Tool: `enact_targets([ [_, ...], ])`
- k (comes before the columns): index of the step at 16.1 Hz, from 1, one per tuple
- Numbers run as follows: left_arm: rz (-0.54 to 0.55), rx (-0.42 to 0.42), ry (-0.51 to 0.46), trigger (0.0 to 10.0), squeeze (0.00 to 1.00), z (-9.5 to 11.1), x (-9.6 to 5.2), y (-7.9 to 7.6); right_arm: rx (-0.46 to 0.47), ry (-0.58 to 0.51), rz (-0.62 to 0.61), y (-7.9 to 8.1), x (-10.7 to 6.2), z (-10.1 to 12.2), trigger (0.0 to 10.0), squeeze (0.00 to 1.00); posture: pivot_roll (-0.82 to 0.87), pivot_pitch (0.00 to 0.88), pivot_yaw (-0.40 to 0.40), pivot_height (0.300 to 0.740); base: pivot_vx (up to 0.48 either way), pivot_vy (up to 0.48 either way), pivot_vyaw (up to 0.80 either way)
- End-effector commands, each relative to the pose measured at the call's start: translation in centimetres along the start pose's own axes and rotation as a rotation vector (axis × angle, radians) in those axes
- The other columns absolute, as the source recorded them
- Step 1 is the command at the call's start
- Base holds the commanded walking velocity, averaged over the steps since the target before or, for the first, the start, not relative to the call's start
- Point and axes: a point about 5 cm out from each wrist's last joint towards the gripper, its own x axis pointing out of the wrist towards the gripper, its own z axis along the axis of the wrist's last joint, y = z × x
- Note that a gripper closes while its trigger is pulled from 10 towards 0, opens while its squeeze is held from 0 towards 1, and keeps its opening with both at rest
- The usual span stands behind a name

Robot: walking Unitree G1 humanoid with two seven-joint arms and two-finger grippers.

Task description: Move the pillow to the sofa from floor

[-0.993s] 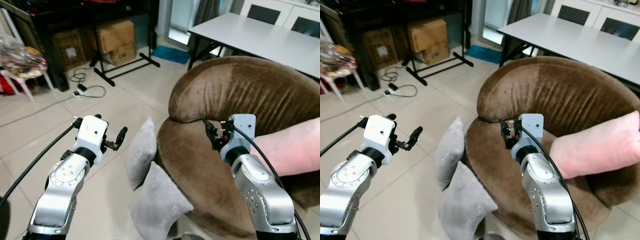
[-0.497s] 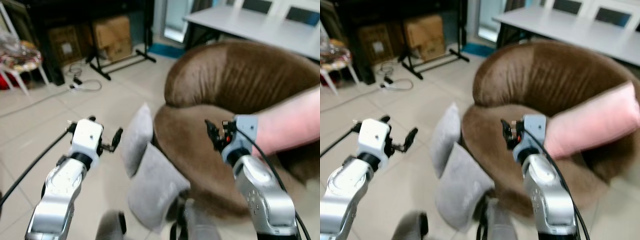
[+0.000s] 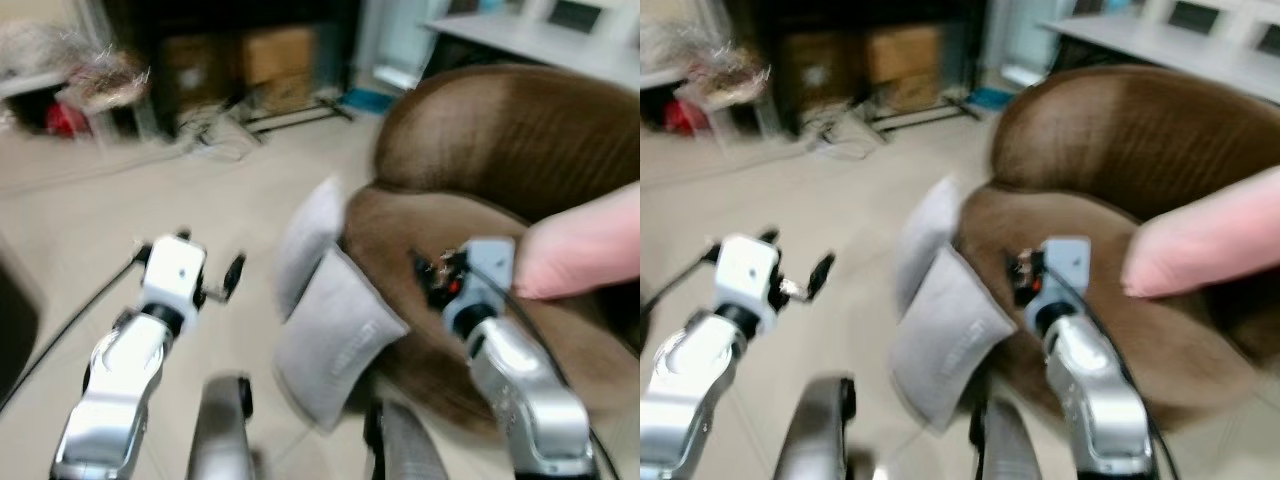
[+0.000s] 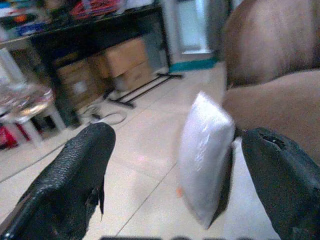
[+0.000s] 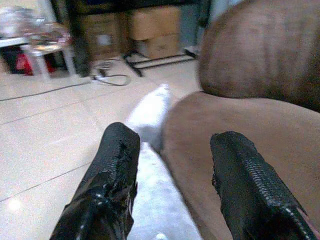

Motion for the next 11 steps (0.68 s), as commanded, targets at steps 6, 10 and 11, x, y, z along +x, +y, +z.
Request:
enact_targets([
  [6,-0.023,-0.001,0.015,10.0,0.00,-0.21,0.07,-0.15,-0.050,0.019,0.005,0.23,0.14,-0.37,10.0,0.00,-0.07,0.000,-0.062,0.571,0.000,0.000,0.38],
  [10,-0.027,0.003,0.017,10.0,0.00,-0.25,0.03,-0.10,-0.044,0.024,-0.011,-0.01,0.07,-0.54,10.0,0.00,-0.07,0.000,-0.060,0.571,0.000,0.000,0.00],
  [11,-0.028,0.003,0.016,10.0,0.00,-0.25,0.05,-0.12,-0.057,0.024,-0.003,0.05,0.07,-0.52,10.0,0.00,-0.07,0.000,-0.060,0.571,0.000,0.000,0.00],
])
